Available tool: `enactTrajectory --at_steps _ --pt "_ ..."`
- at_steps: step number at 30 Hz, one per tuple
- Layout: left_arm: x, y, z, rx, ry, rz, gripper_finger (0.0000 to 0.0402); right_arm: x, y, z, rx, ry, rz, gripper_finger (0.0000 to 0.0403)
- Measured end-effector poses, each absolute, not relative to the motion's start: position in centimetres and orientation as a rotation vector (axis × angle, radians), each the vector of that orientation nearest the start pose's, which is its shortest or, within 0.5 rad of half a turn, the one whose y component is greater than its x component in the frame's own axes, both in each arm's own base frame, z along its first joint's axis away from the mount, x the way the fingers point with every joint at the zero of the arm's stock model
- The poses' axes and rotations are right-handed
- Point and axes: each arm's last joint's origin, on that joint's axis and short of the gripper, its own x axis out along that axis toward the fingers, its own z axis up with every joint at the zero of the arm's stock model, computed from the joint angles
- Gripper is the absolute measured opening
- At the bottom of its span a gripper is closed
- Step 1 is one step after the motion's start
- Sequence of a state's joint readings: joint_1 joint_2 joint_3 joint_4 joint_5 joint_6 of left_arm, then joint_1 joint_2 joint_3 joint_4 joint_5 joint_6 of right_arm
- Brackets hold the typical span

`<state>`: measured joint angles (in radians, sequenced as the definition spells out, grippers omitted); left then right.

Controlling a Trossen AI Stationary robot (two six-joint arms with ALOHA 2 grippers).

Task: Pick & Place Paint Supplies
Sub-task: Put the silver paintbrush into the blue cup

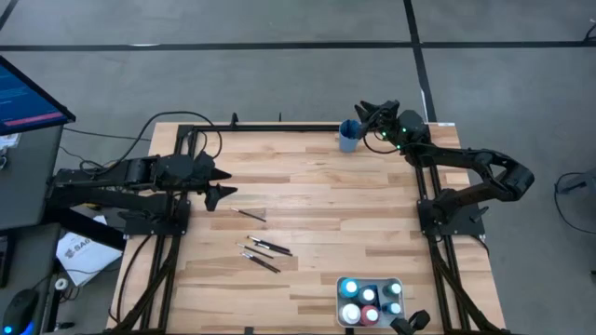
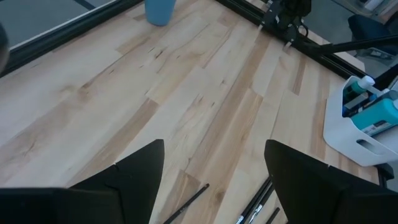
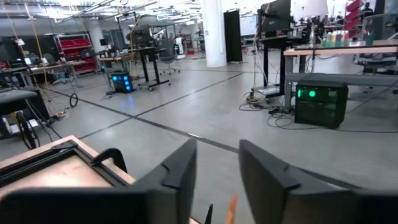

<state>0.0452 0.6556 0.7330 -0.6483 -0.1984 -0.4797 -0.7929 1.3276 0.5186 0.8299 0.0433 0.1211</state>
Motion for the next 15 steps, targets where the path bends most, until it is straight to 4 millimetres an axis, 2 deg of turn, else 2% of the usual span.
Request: enactTrajectory --at_steps 4,7,11,15 --pt "13.1 1.1 29.1 -0.428 0.511 0.339 0.0269 18.4 -18.7 23.3 0.102 -0.082 -0.827 0.0172" --pt "13.1 1.0 28.3 -0.441 0.549 0.309 0.0269 18.6 -18.1 24.3 0.121 -0.029 -0.81 0.0196" --pt "13.4 0.9 26.2 -0.527 0.647 0.32 0.0269 19.8 -16.8 26.6 0.099 0.135 -0.745 0.0205" --pt "14.1 0.7 23.5 -0.523 0.785 0.312 0.0269 21.3 -15.2 28.4 0.117 0.296 -0.665 0.0198"
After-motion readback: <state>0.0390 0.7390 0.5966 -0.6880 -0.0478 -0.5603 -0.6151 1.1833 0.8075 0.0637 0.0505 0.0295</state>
